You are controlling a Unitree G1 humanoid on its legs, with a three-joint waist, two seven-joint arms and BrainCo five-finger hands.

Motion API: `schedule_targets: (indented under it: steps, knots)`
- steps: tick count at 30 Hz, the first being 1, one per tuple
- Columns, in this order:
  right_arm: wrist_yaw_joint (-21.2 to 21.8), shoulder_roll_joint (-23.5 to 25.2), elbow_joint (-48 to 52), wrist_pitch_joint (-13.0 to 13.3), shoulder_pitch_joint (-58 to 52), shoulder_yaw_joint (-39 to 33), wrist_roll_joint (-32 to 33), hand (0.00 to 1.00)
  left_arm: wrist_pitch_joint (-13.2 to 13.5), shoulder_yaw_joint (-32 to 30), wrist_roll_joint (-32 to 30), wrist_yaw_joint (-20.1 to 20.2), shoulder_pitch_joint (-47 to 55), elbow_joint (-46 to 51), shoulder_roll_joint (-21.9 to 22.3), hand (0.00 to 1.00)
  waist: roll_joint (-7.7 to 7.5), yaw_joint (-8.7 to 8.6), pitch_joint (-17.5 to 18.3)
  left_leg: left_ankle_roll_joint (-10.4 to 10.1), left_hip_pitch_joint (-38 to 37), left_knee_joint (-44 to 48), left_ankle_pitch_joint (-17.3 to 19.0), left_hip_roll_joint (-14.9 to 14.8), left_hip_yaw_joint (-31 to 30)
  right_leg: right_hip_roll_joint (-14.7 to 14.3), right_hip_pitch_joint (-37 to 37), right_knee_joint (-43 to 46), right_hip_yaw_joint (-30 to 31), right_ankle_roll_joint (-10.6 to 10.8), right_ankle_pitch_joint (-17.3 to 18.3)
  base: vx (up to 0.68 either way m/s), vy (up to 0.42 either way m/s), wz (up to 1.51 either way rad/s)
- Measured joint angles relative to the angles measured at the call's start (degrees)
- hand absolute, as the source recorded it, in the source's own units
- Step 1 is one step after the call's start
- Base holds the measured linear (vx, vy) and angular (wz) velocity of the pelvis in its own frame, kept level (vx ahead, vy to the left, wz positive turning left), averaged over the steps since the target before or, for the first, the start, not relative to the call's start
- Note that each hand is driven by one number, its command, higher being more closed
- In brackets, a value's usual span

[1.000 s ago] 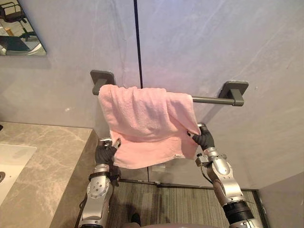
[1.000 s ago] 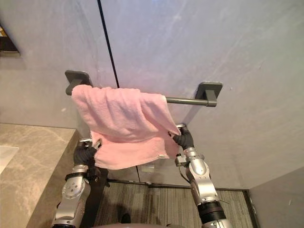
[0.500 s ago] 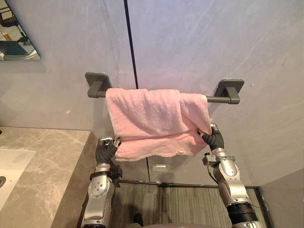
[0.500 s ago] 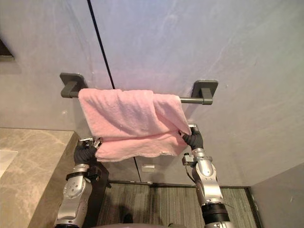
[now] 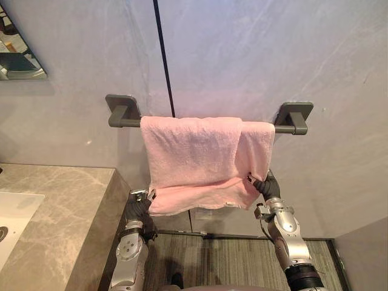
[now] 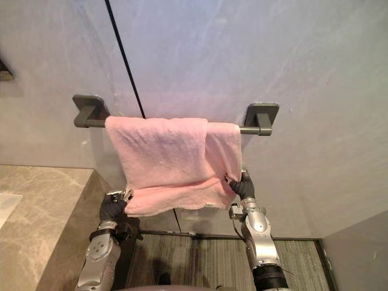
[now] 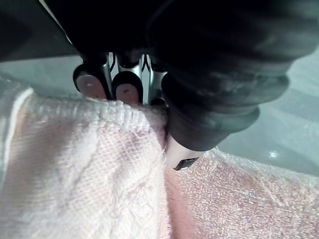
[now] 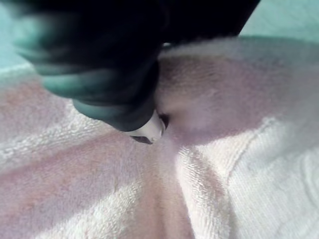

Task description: Organize washtable

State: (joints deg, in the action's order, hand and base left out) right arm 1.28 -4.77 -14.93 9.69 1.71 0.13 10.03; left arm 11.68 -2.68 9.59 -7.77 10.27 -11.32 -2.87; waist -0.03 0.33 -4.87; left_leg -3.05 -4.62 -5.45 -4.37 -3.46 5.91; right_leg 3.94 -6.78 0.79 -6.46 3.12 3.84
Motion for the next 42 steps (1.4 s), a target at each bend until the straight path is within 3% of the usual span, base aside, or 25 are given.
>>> schedule_targets:
  steps: [1,8,27,33,42]
  knots:
    - [-0.1,0.0,-0.2,-0.1,0.0,0.0,-0.1,0.00,0.0,-0.1,0.0,0.0,0.0,-0.3,0.0,0.00,0.09,0.40,0.0,0.0,0.0,0.0,0.0,0.0,0.0,0.0,0.0,0.0,0.0,0.0,0.0,-0.03,-0.006,0.01]
    - [-2.5,0.0,-2.2,-0.3,-1.7,-0.1,-1.7,0.00,-0.2,-0.1,0.0,-1.0,2.2,-3.0,0.0,0.00,0.16,0.49,0.0,0.0,0.2,-0.3,0.0,0.2,-0.6,0.1,-0.3,-0.6,-0.7,0.0,0.0,-0.01,-0.006,0.04]
    - [-2.7,1.2,-4.2,-1.3,-3.9,0.2,-2.1,0.00,-0.3,2.5,0.0,0.2,2.2,-2.9,-0.1,0.00,0.05,0.43,0.0,0.0,0.1,-0.1,0.0,0.2,-0.8,0.1,-0.8,-1.0,-0.9,0.1,-0.1,0.00,-0.004,0.01]
    - [-5.3,2.7,-3.4,-1.3,-5.6,-2.9,-2.1,0.00,-0.3,1.4,2.6,0.0,2.7,-2.6,-0.1,0.00,0.06,0.45,0.0,-0.2,-0.1,0.0,0.2,0.1,-0.3,0.1,-0.8,-1.0,-0.5,0.1,-0.1,0.00,0.000,-0.03]
    - [-8.9,4.4,18.1,-1.4,-13.2,-14.8,-3.0,0.00,0.1,-10.7,6.0,-1.2,5.6,14.2,1.7,0.00,0.07,0.16,0.0,-0.1,-0.6,0.0,1.0,0.2,0.7,0.3,-0.8,-1.0,0.4,0.1,0.0,0.00,-0.001,-0.05]
